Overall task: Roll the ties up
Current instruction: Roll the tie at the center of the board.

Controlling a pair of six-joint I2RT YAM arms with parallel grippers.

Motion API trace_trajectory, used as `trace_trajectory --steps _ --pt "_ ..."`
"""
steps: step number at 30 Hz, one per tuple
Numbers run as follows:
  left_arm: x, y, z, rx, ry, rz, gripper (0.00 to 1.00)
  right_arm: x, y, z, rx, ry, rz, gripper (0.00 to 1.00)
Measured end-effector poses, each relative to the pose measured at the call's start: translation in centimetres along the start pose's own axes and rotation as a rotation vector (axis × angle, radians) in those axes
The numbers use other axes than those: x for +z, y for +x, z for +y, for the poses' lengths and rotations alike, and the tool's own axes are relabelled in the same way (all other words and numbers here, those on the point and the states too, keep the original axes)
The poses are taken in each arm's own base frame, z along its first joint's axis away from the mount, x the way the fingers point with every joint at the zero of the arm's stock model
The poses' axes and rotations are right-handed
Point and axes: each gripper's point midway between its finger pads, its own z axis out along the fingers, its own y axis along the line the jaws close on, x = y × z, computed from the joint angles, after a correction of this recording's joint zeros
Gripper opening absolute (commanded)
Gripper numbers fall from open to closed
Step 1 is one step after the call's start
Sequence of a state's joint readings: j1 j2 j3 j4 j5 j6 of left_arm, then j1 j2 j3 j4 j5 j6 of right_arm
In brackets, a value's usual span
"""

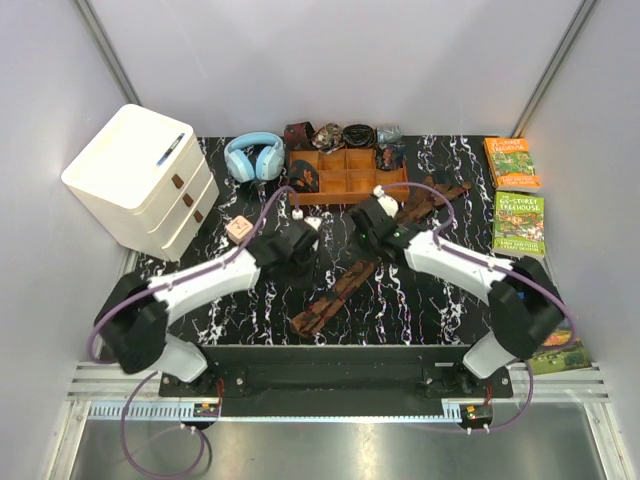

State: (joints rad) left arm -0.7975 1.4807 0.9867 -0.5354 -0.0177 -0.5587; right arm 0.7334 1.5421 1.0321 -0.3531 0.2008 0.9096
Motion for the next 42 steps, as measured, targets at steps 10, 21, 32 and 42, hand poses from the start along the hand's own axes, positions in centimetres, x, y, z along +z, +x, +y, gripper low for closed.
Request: trace_trajectory --steps 10,21,32,42 --pt "1.3 10.2 -3.3 -0.015 0.054 0.141 0.2 6.1 1.7 2.8 -0.13 0.013 0.233 0.0" --pt "4.7 10.2 -8.3 -0.128 0.19 0.163 0.15 6.2 6.1 -0.9 -0.148 0.095 0.406 0.0" --pt "5.3 7.7 -5.4 -0.221 0.125 0.097 0.14 3.0 8.2 -5.3 -0.098 0.17 0.447 0.0" --pt "5.5 5.3 -2.3 -0.219 0.03 0.025 0.13 0.5 6.4 -3.5 -0.066 0.095 0.382 0.0"
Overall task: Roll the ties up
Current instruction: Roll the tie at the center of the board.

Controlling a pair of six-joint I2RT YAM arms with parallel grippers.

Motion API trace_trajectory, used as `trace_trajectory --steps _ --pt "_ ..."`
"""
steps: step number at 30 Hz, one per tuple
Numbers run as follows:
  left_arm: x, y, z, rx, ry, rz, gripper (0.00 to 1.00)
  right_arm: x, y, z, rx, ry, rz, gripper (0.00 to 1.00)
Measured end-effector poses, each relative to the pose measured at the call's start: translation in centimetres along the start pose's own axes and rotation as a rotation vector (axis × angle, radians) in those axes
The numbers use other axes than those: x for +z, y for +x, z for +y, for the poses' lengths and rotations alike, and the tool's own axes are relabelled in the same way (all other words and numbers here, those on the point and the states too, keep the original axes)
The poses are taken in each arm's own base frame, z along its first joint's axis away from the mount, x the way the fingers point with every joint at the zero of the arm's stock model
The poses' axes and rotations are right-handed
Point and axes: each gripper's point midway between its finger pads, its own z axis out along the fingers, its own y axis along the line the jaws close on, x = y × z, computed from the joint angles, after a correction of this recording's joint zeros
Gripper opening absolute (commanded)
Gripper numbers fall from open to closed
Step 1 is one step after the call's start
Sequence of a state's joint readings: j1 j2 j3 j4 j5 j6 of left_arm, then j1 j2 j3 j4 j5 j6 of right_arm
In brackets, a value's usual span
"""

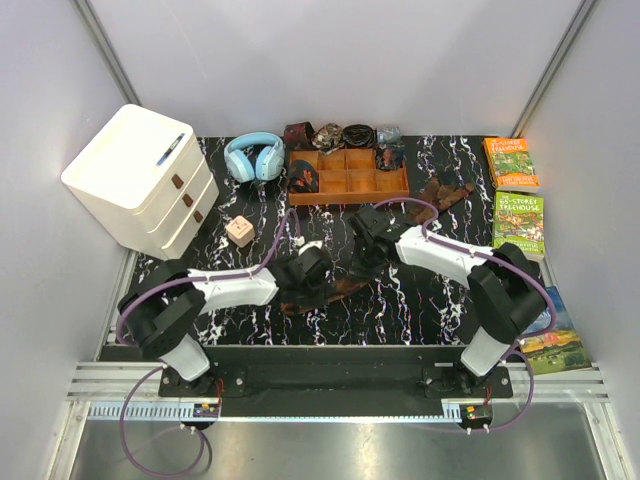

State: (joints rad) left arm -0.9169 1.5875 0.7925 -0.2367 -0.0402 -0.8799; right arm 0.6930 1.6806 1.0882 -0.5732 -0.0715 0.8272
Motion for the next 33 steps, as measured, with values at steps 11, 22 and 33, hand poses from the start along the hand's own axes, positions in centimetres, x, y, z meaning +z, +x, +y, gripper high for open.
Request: trace_trajectory --steps 11,22,33 --pt "-2.5 -0.4 2.1 0.08 -0.106 -0.035 0.37 0.6 -0.4 0.4 0.003 -0.003 -0.004 0.0" --pt "-12.5 -3.6 2.4 0.01 -0.022 -0.31 0.4 -0.6 -5.3 8.2 -0.071 -0.206 -0.088 0.18" --pt "-10.4 -2.8 9.3 -0.088 -0.263 -0.281 0.58 2.6 -6.0 8.5 -0.141 -0.16 -0.049 0.25"
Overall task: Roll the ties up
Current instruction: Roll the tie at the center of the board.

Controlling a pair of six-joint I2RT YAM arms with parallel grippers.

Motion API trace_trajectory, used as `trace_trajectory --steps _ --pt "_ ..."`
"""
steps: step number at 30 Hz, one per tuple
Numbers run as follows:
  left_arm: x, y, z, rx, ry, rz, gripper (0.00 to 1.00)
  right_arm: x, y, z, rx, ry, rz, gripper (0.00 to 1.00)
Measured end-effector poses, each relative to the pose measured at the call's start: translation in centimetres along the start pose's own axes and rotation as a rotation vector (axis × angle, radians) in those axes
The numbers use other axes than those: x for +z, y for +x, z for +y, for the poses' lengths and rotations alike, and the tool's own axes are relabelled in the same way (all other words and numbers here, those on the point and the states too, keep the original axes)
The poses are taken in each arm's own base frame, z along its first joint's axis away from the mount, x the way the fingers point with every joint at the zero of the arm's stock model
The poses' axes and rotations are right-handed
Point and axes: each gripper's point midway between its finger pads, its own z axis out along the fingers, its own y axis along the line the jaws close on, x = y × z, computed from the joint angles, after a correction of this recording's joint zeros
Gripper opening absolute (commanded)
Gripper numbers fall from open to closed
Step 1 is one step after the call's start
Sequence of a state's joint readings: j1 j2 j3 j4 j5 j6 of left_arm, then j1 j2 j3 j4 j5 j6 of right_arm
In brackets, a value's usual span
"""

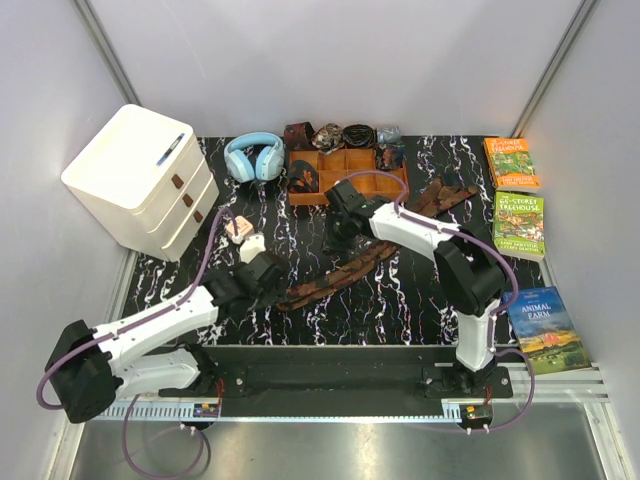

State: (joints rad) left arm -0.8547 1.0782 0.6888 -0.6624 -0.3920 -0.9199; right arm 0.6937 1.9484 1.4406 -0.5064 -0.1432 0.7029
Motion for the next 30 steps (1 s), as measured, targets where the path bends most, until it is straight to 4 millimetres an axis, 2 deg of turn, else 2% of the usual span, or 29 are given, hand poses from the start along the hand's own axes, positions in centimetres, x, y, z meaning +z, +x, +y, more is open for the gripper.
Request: trace_trajectory --steps 5,11,15,18,22,23,25,28,30 --pt "0.8 0.0 0.9 -0.015 -0.041 0.0 0.56 -1.7 0.6 -2.3 0.004 0.042 -0.013 0.25" --pt "2.2 1.3 1.7 -0.01 -0.076 0.026 0.47 -4.5 -2.4 -5.1 0.075 0.048 -0.089 0.25" --pt "2.9 1.5 1.5 -0.017 -0.083 0.034 0.39 -5.3 -2.9 -6.0 0.093 0.052 -0.11 0.25" --pt "3.5 1.8 1.3 -0.025 -0.083 0.038 0.31 -5.3 -2.4 -6.8 0.101 0.063 -0.099 0.24" --pt "4.0 2.0 1.3 -0.032 -0.084 0.038 0.07 -5.5 -2.4 -9.0 0.147 0.08 -0.093 0.24" --pt "4.1 2.0 1.2 -0.033 -0.083 0.036 0.0 -5.8 -2.8 -9.7 0.169 0.081 -0.097 0.24" --pt "4.2 1.9 1.1 -0.036 -0.081 0.033 0.0 -6.3 -3.9 -11.3 0.215 0.086 -0.115 0.28" --pt "4.2 1.8 1.0 -0.038 -0.08 0.025 0.0 -7.5 -6.5 -14.1 0.3 0.086 -0.169 0.43" --pt "4.2 1.6 1.0 -0.041 -0.077 0.016 0.0 -8.5 -8.2 -16.2 0.359 0.101 -0.209 0.44"
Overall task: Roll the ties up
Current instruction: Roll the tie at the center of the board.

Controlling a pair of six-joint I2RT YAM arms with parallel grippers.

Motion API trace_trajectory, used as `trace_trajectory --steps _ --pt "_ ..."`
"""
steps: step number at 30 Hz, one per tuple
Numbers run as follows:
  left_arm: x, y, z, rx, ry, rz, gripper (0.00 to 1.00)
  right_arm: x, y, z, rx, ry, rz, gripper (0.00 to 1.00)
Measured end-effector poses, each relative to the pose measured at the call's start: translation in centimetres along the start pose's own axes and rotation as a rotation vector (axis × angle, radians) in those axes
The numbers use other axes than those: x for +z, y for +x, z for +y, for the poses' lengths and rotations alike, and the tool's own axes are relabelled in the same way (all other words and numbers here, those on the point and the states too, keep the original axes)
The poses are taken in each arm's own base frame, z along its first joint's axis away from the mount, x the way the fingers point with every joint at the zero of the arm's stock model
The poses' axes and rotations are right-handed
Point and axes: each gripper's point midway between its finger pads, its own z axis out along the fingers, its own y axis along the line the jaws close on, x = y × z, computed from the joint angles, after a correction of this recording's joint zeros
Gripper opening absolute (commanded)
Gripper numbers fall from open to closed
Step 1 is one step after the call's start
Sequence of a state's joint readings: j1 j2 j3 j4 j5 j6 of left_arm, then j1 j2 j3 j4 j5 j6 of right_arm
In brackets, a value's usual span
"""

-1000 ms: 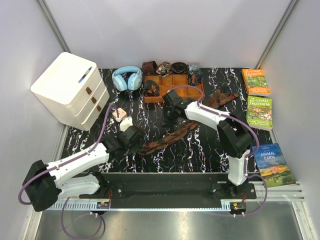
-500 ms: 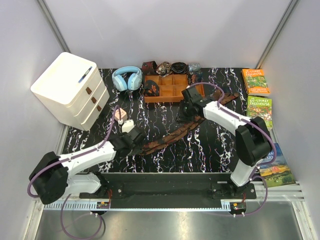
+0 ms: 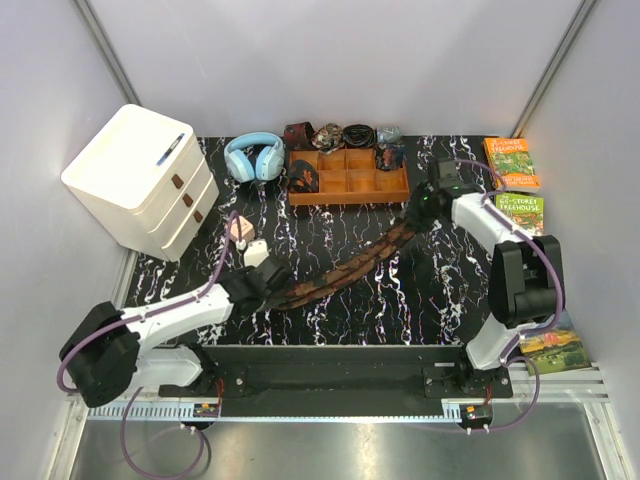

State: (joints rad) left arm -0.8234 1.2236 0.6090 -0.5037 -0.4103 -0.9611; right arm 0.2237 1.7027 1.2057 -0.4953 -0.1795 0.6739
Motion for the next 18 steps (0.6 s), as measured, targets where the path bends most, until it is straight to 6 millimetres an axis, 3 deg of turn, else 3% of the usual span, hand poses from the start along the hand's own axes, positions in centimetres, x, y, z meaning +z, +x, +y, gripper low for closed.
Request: trace_trajectory --steps 4,7,10,14,18 --pt "-0.9 -0.7 0.6 -0.026 0.019 -0.038 0.0 -0.7 -5.7 -1.5 0.084 0.012 -0.091 0.46" --pt "-1.7 -1.4 1.1 -0.057 0.042 -0.07 0.0 -0.1 -10.7 -1.5 0.114 0.006 -0.156 0.56" --pt "-2.1 -1.7 1.1 -0.069 0.055 -0.082 0.0 0.9 -16.2 -2.5 0.147 0.015 -0.219 0.61" --pt "-1.9 -1.4 1.4 -0.064 0.047 -0.074 0.0 2.5 -21.1 -5.1 0.177 0.081 -0.273 0.61" --pt "-1.8 -1.0 1.6 -0.064 0.044 -0.063 0.0 4.3 -23.5 -7.8 0.2 0.149 -0.284 0.61"
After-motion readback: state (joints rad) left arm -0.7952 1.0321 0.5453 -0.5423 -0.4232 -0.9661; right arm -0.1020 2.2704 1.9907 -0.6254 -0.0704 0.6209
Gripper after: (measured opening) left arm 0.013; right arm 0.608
